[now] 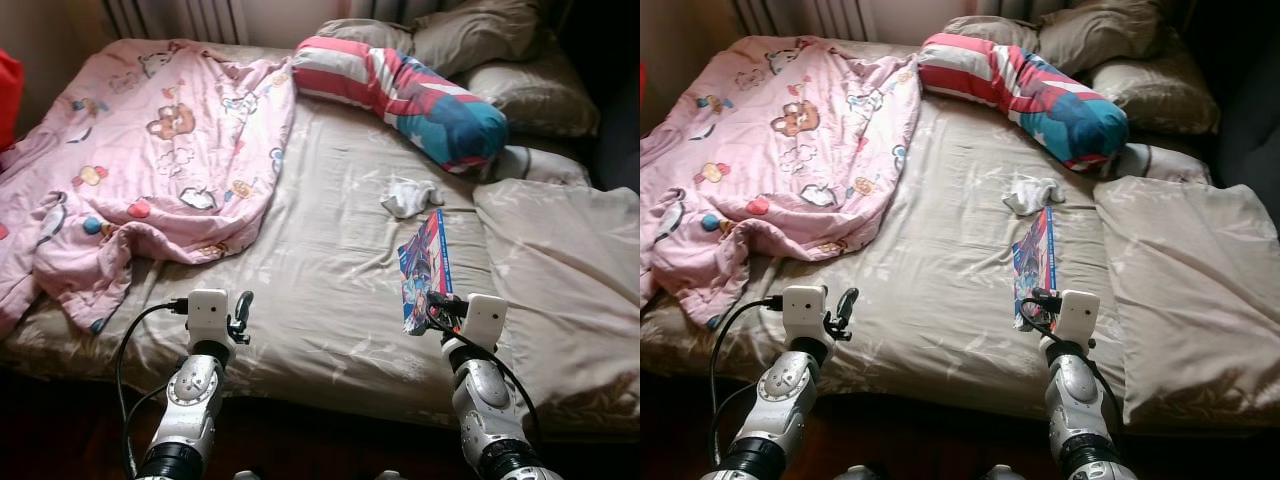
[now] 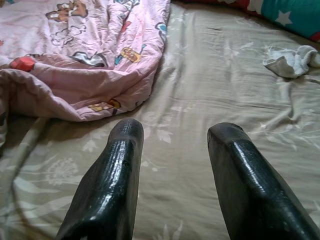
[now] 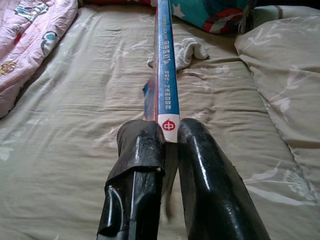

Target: Clean up the room

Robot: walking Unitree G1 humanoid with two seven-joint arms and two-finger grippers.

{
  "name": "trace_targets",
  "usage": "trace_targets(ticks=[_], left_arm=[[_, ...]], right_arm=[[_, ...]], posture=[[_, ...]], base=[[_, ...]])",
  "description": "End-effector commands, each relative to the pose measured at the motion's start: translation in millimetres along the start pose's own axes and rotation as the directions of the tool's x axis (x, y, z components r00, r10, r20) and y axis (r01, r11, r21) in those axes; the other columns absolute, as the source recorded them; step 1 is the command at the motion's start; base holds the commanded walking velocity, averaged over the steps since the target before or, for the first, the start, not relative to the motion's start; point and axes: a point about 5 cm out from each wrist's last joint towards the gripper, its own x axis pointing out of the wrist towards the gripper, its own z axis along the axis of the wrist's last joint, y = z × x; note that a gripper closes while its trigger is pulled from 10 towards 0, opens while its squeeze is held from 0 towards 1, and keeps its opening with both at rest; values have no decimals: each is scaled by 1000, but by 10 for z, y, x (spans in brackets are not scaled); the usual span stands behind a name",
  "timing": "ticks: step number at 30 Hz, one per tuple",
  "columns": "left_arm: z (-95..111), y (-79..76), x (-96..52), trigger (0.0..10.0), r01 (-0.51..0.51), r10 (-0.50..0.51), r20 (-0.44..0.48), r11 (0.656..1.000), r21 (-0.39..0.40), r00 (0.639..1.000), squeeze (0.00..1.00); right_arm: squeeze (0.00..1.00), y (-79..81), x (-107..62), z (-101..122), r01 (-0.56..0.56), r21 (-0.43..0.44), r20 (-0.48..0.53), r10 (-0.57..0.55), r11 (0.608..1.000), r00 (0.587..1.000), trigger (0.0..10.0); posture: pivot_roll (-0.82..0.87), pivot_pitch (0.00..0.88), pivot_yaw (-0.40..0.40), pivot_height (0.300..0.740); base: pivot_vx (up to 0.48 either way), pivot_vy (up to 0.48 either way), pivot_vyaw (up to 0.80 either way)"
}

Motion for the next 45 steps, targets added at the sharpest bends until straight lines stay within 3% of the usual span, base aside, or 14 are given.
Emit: trace_targets(ticks=[1, 6, 22, 35, 45], left_arm=[[-28, 4, -21, 10000, 1, -1, -9, 1000, 12, 1000, 0], [-27, 3, -23, 10000, -2, 2, -8, 1000, 22, 1000, 0], [-34, 19, -35, 10000, -10, 10, -9, 1000, 21, 1000, 0], [-31, 20, -37, 10000, -6, 7, -6, 1000, 28, 1000, 0], [-32, 17, -41, 10000, -13, 13, -2, 1000, 22, 1000, 0]], right_arm=[[0, -11, 19, 52, 4, 4, 26, -5, 1000, 1000, 10000], [0, -6, 20, 54, 0, 4, 27, 0, 1000, 1000, 10000], [0, 13, 26, 77, -7, 3, 43, 7, 1000, 999, 10000], [0, 10, 31, 76, 1, 11, 38, -1, 1000, 999, 10000], [0, 7, 29, 95, 1, 14, 56, -2, 1000, 998, 10000]], posture=[[-21, 170, -26, 740], [-19, 170, -28, 740], [-18, 190, -29, 740], [-18, 195, -28, 740], [-18, 193, -29, 740]], base=[[0, 0, -775], [0, 0, -752], [0, -187, 0], [0, 0, 0], [0, -248, -391]])
